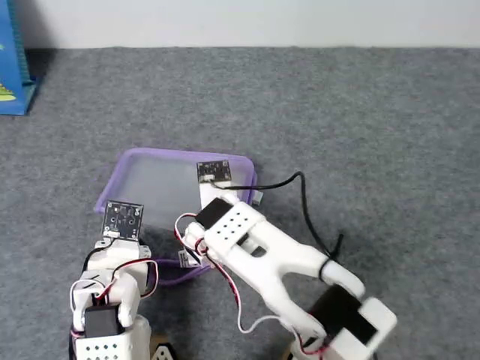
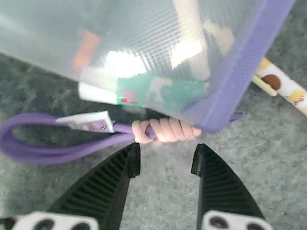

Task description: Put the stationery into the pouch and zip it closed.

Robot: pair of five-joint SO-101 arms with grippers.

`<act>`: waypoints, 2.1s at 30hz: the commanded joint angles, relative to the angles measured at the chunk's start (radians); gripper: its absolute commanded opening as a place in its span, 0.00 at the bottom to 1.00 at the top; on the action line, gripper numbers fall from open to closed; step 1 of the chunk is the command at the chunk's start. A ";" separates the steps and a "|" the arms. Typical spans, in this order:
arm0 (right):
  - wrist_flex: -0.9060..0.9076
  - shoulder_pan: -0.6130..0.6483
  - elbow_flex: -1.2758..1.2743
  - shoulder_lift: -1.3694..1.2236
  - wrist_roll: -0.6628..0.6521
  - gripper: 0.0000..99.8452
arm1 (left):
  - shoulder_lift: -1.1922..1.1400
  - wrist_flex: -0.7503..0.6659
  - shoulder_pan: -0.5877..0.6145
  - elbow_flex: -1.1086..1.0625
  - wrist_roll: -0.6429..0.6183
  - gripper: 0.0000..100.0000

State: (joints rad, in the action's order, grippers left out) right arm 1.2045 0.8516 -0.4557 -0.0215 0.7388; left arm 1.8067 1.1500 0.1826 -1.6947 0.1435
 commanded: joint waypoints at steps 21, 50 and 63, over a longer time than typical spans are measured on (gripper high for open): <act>-0.140 -0.105 0.014 -0.128 0.034 0.18 | 0.012 0.008 0.006 0.012 0.002 0.01; 0.077 -0.206 -0.005 -0.024 -0.356 0.01 | 0.012 0.008 0.006 0.012 0.002 0.01; 0.073 -0.131 -0.009 0.176 -0.296 0.15 | 0.012 0.008 0.006 0.012 0.002 0.01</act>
State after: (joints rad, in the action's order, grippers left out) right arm 1.2812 0.6920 -0.4664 0.1151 0.4043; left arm 1.8067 1.1500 0.1826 -1.6947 0.1435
